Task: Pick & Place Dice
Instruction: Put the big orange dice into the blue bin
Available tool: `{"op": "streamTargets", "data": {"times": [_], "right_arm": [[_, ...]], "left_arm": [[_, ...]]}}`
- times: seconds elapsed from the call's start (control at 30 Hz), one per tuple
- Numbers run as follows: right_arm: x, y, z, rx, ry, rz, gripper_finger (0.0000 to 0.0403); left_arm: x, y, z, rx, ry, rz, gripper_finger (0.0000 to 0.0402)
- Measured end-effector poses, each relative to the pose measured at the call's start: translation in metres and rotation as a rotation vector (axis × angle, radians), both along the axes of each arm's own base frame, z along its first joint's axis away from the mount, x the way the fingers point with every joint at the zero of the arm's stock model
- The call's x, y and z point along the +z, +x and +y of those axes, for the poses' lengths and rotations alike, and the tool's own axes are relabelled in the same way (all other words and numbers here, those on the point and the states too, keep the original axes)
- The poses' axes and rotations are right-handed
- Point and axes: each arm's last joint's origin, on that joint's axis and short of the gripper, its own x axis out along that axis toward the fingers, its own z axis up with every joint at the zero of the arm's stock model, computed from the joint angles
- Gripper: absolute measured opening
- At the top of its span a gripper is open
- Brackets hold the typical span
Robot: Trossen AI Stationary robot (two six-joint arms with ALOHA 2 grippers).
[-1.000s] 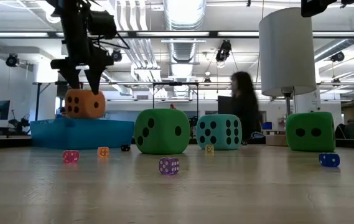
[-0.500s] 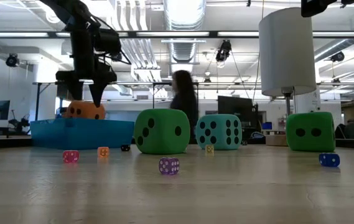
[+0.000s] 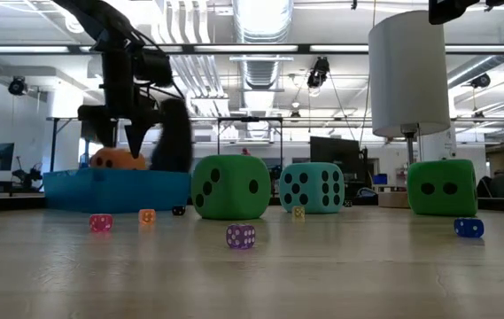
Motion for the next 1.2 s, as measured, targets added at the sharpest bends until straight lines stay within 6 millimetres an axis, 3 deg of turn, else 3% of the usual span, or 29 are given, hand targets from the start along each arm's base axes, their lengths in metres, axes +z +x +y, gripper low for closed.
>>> {"op": "streamTargets", "data": {"times": [0.6, 1.2], "right_arm": [[0.0000, 0.0000, 0.0000, 0.000, 0.000, 0.000, 0.0008], [0.0000, 0.0000, 0.0000, 0.000, 0.000, 0.000, 0.0008]], "left_arm": [[-0.0064, -0.0012, 0.0060, 0.002, -0.017, 0.022, 0.0339], [-0.0061, -0.0011, 0.0067, 0.008, -0.001, 0.027, 0.0387]]}}
